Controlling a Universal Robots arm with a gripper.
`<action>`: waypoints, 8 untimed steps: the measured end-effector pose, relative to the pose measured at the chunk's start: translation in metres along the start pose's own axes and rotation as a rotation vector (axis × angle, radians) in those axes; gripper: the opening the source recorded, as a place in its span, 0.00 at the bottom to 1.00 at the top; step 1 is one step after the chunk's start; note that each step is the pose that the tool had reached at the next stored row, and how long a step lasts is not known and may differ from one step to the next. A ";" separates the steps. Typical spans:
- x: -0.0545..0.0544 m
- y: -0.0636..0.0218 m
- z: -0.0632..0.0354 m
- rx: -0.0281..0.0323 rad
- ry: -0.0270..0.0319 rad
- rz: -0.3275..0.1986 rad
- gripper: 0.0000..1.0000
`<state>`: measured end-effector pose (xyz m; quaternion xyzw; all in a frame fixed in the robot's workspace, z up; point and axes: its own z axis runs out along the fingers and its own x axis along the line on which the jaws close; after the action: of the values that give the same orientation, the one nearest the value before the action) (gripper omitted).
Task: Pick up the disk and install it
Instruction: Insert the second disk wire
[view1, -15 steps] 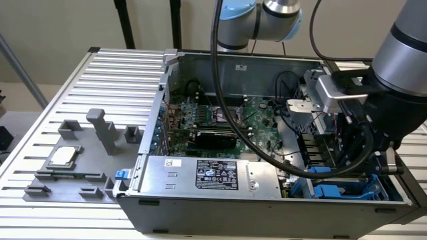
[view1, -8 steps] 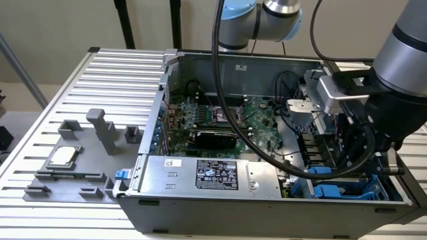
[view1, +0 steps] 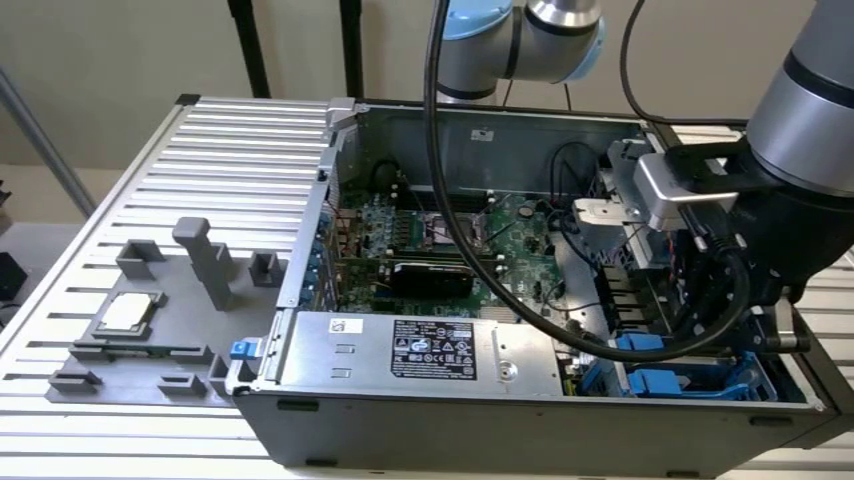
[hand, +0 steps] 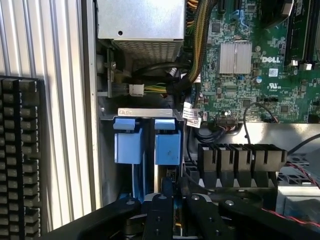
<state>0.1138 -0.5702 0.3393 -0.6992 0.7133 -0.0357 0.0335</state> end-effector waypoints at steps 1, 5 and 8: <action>0.000 0.0000 0.0006 0.0003 0.0000 0.000 0.00; 0.000 0.0002 0.0016 0.0010 -0.0009 0.000 0.00; 0.000 0.0002 0.0016 0.0010 -0.0008 0.000 0.00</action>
<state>0.1138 -0.5702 0.3376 -0.6992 0.7133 -0.0357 0.0342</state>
